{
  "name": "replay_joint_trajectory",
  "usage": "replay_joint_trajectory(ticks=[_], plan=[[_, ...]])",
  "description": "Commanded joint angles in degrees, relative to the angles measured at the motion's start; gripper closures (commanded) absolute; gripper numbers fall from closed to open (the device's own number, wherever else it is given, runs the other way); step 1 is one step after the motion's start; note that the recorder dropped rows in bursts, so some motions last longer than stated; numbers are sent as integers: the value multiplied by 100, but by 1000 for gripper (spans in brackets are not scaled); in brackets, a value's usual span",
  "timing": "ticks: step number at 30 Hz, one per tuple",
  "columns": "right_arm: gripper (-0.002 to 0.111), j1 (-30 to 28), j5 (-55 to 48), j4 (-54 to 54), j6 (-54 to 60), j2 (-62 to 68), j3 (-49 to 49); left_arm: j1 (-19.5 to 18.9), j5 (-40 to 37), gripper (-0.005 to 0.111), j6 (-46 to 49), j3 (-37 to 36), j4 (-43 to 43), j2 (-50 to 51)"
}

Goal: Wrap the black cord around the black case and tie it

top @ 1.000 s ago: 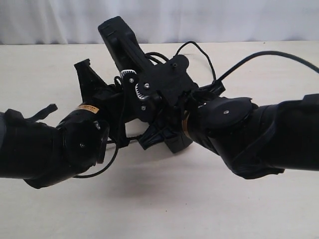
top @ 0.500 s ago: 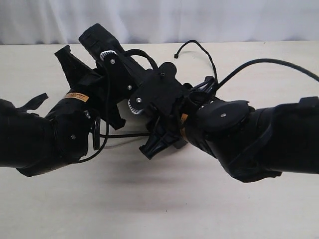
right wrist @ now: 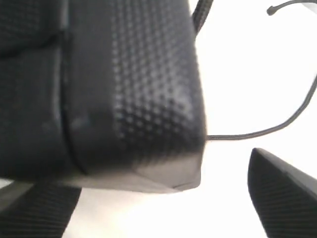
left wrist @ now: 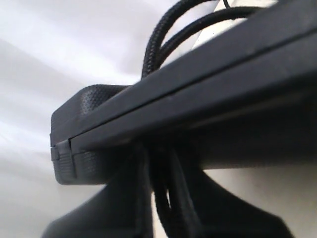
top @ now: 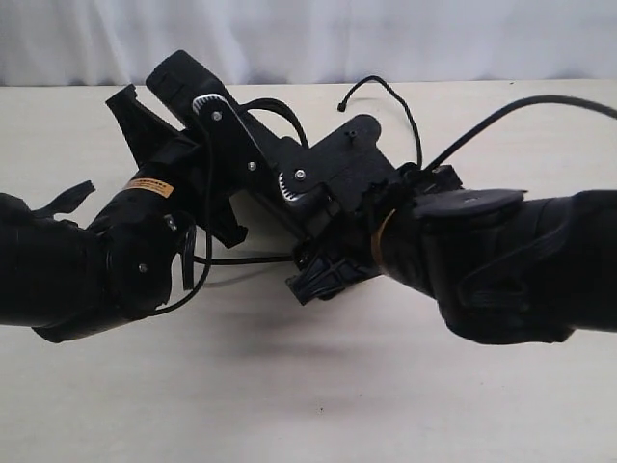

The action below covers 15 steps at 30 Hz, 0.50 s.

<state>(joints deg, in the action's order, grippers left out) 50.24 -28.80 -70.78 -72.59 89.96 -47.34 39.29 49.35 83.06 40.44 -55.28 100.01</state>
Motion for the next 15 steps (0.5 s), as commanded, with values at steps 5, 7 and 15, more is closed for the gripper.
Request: replay_joint_trajectory(ticks=[5, 7, 15], plan=[[24, -30, -220, 1576, 1776, -804, 13, -26, 212, 107, -227, -6, 19, -48], [24, -30, -284, 1858, 2060, -998, 13, -26, 212, 107, -237, -6, 19, -48], [30, -878, -79, 3442, 3064, -1814, 2, -26, 212, 107, -236, -6, -5, -48]])
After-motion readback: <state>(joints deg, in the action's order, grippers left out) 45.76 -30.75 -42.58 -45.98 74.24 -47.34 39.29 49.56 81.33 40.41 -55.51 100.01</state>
